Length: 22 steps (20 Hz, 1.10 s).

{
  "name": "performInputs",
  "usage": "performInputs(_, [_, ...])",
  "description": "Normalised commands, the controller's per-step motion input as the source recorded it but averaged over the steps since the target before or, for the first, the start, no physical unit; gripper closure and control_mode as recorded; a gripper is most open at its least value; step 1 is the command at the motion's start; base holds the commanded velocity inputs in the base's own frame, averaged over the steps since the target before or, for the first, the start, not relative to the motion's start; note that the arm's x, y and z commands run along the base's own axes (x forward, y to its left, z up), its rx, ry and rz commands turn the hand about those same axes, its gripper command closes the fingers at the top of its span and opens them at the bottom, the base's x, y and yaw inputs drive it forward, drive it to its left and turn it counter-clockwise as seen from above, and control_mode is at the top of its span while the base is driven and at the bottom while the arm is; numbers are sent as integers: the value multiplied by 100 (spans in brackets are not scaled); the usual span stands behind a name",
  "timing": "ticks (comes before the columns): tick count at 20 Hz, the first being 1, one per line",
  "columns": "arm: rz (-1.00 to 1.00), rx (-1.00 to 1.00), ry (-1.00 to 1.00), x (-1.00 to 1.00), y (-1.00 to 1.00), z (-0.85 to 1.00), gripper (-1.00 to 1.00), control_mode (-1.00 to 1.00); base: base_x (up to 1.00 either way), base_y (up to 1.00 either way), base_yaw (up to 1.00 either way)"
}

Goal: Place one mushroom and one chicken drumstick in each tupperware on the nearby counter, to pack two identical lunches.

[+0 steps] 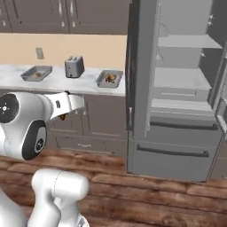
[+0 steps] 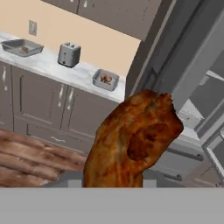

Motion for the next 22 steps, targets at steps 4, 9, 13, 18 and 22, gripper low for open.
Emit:
performInputs(4, [0, 0, 0, 0, 0, 0, 100, 100, -13, 100, -13])
performInputs(9, [0, 0, 0, 0, 0, 0, 100, 100, -1, 100, -12])
performInputs(13, [0, 0, 0, 0, 0, 0, 100, 100, 3, 100, -1])
performInputs(18, [0, 0, 0, 0, 0, 0, 100, 100, 24, 100, 1])
performInputs(22, [0, 0, 0, 0, 0, 0, 100, 100, 74, 55, 9])
